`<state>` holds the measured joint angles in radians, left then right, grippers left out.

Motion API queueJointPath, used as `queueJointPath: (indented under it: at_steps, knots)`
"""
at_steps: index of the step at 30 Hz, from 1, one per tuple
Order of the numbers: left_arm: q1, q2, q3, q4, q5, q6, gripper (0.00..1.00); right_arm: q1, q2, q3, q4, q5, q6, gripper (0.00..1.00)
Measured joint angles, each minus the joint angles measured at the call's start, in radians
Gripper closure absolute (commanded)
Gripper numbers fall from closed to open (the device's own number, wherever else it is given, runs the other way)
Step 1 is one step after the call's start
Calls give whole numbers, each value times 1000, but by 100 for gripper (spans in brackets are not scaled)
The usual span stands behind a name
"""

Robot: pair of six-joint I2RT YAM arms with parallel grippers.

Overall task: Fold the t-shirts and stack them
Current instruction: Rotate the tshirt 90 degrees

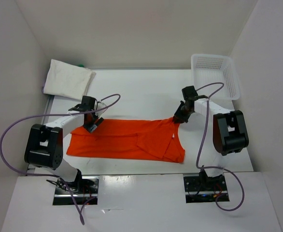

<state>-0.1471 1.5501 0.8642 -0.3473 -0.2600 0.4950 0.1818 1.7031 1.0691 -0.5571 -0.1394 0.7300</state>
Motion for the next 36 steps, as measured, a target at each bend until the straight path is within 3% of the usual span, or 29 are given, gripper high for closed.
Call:
queueJointPath:
  at_steps: [2, 10, 16, 23, 30, 36]
  knots:
    - [0, 10, 0, 0, -1, 0, 15, 1, 32, 12, 6, -7, -9, 62]
    - [61, 13, 2, 7, -35, 3, 15, 1, -13, 8, -8, -6, -22, 57]
    - [217, 8, 45, 9, -43, 40, 15, 19, -244, -29, -102, 49, -9, 42]
    - [307, 27, 46, 43, -58, 86, 13, 127, -499, -216, -291, 75, 113, 36]
    - [341, 117, 66, 88, -53, 107, 13, 287, -501, -285, -413, 71, 274, 33]
    - [347, 150, 99, 121, -25, 106, 16, 298, -375, -307, -405, 76, 316, 35]
